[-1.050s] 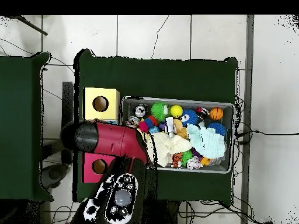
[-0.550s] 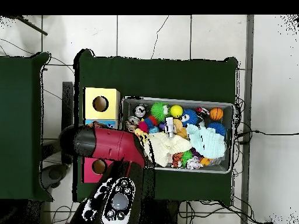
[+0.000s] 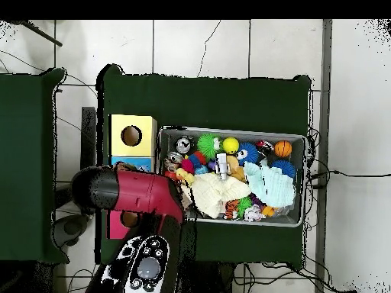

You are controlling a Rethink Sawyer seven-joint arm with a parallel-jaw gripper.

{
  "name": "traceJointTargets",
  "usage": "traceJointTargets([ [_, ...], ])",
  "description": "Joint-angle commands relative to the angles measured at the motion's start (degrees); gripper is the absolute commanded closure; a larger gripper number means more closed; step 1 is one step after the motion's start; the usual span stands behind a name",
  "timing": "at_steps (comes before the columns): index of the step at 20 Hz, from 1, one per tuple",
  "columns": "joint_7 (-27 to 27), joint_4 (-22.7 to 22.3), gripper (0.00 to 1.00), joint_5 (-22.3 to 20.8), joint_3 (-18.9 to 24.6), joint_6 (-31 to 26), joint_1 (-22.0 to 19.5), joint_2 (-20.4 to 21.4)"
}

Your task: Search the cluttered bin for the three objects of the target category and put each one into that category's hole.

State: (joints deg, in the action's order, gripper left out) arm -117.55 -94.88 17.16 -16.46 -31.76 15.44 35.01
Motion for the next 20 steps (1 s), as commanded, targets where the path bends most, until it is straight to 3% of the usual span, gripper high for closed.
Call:
traceJointTargets([
  [1,-12.4,-9.15,1.0,2.26,6.13,4.4,1.12,-2.31],
  [20,-12.03,-10.13,1.0,4.53,6.08,6.08,2.72,-2.96],
])
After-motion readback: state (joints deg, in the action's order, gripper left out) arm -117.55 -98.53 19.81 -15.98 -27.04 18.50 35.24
